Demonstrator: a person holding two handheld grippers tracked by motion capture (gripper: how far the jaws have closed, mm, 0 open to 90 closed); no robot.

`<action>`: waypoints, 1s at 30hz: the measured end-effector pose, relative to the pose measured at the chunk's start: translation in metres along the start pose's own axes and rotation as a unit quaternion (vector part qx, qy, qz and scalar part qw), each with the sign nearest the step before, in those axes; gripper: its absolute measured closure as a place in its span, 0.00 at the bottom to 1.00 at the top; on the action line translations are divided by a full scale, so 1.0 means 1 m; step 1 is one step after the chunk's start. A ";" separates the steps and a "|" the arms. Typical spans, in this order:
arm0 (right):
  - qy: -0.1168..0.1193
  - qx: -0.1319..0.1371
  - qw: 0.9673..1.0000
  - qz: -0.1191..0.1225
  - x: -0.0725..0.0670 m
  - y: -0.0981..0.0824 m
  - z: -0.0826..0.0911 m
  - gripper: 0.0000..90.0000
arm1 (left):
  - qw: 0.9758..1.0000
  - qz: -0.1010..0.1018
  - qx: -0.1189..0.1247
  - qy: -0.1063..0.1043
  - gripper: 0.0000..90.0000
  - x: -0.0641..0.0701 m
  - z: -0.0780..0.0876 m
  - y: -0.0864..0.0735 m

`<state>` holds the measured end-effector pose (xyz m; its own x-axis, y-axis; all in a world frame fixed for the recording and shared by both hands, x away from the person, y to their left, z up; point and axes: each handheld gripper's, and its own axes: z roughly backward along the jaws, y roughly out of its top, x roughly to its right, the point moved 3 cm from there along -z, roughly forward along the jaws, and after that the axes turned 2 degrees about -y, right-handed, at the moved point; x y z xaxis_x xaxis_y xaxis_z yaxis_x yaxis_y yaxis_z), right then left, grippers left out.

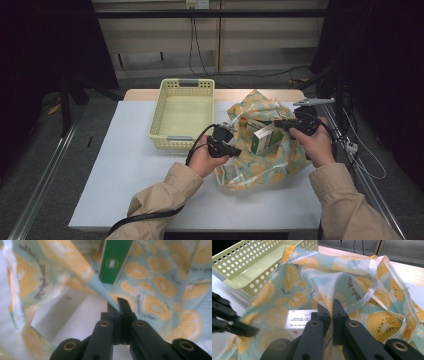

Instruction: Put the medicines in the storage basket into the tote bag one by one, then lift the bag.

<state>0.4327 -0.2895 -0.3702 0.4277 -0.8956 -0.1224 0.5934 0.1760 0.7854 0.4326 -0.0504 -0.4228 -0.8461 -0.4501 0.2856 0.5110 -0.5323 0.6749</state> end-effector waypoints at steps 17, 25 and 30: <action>0.000 0.007 1.000 0.000 0.002 0.009 0.002 0.98 | 1.000 -0.004 0.015 0.002 1.00 0.003 0.038 0.043; -0.009 0.016 1.000 0.004 0.006 0.023 0.011 0.99 | 0.999 -0.018 0.017 0.021 1.00 0.002 0.063 0.067; -0.014 0.027 1.000 0.006 0.008 0.036 0.020 0.99 | 0.999 -0.025 0.019 0.036 1.00 0.002 0.080 0.083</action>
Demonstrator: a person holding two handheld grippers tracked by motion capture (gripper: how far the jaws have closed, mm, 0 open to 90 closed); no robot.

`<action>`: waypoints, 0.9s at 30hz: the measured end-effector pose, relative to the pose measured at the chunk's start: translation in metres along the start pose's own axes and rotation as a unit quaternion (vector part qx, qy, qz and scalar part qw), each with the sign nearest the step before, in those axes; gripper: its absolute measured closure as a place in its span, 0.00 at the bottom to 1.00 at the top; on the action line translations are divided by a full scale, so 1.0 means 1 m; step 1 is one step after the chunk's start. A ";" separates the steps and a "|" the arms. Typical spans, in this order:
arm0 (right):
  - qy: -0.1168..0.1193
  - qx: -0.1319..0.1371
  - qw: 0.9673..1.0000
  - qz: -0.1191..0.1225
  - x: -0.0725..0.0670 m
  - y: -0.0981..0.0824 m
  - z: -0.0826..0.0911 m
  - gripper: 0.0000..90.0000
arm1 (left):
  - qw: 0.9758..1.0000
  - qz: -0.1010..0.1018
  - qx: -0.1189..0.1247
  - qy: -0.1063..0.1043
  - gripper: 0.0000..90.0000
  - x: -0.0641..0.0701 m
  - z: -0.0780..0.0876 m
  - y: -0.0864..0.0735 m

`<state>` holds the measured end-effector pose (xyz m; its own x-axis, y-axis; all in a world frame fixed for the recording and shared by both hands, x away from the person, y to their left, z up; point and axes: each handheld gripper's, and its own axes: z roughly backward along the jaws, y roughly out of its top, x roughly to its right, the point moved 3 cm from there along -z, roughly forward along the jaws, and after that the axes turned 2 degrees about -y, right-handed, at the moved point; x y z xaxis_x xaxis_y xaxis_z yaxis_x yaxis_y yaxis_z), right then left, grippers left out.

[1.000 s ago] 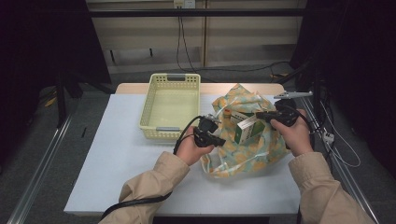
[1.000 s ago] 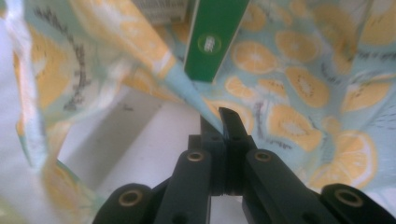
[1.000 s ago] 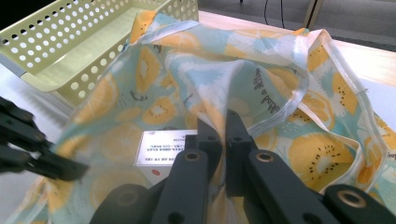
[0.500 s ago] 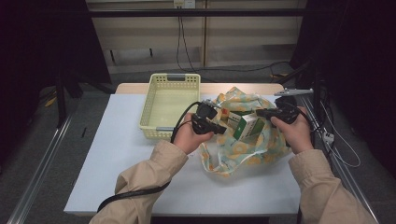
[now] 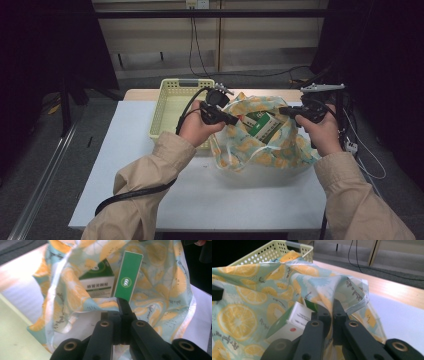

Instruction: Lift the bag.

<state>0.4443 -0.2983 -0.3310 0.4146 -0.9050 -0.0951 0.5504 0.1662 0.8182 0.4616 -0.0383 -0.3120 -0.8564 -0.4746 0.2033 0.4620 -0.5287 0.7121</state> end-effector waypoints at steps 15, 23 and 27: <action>-0.014 0.055 0.998 0.007 0.001 0.056 0.035 0.99 | 0.998 -0.003 0.053 0.016 1.00 -0.004 0.042 0.061; -0.006 0.063 0.998 0.008 0.000 0.073 0.045 0.99 | 0.998 0.005 0.065 0.016 1.00 -0.011 0.059 0.078; 0.004 0.058 0.998 0.008 -0.003 0.071 0.041 0.99 | 0.999 0.010 0.039 0.007 1.00 -0.014 0.053 0.070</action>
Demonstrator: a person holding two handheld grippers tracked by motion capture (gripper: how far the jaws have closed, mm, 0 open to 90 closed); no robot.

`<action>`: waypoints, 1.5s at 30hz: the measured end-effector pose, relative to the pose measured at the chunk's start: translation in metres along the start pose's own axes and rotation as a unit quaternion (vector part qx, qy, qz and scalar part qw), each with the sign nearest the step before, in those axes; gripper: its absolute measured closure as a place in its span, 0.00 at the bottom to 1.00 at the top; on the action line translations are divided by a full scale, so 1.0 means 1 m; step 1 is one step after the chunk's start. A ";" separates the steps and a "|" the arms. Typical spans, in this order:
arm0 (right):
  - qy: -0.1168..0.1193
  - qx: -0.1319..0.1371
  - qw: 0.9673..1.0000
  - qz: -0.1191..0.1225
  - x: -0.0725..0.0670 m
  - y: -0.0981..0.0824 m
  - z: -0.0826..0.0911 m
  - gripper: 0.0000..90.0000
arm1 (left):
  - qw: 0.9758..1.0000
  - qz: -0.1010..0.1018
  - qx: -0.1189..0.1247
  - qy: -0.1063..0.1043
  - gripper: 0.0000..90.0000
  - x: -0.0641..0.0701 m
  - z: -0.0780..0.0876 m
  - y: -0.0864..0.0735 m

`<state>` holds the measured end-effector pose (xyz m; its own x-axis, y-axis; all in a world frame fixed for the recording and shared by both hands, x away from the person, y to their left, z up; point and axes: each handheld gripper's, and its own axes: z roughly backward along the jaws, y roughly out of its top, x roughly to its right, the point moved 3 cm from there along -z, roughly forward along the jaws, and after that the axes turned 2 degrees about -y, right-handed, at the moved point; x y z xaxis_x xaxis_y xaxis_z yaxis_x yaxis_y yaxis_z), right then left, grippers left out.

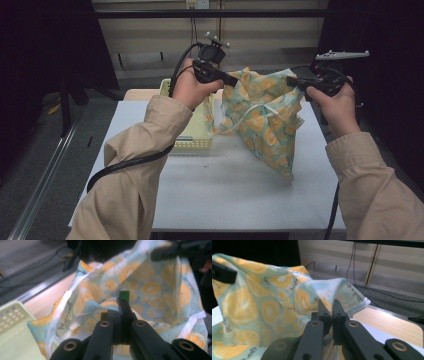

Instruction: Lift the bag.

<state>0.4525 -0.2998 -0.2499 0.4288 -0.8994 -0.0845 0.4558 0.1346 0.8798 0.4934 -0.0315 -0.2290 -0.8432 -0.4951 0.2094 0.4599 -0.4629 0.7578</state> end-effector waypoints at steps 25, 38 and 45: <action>0.097 -0.032 0.994 0.027 -0.079 -0.036 -0.048 0.98 | 0.999 0.027 -0.028 -0.008 1.00 -0.018 0.007 -0.069; 0.151 -0.049 0.987 0.025 -0.125 -0.059 -0.075 0.87 | 0.999 0.049 -0.015 -0.006 0.93 -0.028 0.019 -0.107; 0.144 -0.047 0.988 0.026 -0.125 -0.062 -0.071 0.36 | 0.999 0.053 0.004 -0.006 0.39 -0.034 0.022 -0.119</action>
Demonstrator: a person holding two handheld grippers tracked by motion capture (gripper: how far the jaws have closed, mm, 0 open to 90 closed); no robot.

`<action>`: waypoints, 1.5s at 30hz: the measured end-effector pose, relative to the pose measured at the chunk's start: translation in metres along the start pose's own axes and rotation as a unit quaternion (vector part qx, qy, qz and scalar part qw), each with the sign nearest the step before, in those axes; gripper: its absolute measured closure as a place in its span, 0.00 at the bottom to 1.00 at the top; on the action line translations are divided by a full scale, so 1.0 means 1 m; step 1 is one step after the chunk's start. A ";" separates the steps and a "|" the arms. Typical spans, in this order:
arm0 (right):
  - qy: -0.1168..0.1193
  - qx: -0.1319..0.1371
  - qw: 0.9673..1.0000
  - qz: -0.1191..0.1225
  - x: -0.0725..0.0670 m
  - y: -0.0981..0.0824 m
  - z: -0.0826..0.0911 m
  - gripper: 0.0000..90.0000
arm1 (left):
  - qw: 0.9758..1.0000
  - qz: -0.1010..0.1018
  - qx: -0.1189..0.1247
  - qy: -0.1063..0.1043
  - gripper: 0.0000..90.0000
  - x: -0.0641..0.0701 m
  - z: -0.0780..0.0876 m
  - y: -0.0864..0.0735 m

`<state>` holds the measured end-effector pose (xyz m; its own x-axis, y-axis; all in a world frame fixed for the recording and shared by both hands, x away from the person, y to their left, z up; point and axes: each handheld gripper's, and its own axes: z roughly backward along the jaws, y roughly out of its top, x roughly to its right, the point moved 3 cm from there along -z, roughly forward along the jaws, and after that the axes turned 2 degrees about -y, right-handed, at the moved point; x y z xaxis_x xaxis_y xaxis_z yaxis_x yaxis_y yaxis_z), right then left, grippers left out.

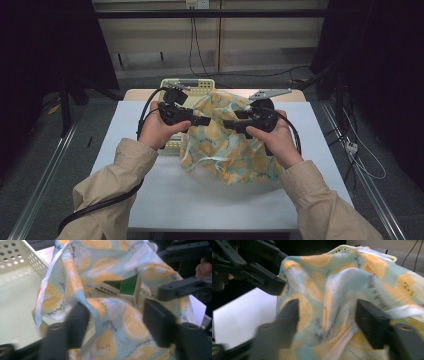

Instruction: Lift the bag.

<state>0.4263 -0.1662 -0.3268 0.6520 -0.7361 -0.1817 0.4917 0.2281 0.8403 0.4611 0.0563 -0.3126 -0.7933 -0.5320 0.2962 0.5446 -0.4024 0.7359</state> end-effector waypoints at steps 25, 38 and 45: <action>-0.052 0.004 0.999 0.005 0.030 -0.026 0.068 0.19 | 0.999 -0.028 0.023 -0.012 0.07 -0.005 0.022 -0.030; -0.065 -0.019 0.997 0.026 0.035 -0.063 0.065 0.19 | 0.998 -0.049 0.021 -0.013 0.07 -0.009 0.032 -0.060; -0.065 -0.024 0.997 0.021 0.034 -0.085 0.069 0.19 | 0.998 -0.054 0.017 -0.011 0.07 -0.010 0.033 -0.081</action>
<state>0.3671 -0.2547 -0.3692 0.5934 -0.8012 -0.0771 0.4946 0.2875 0.8202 0.4162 0.1188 -0.3556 -0.8533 -0.4693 0.2271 0.4459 -0.4312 0.7843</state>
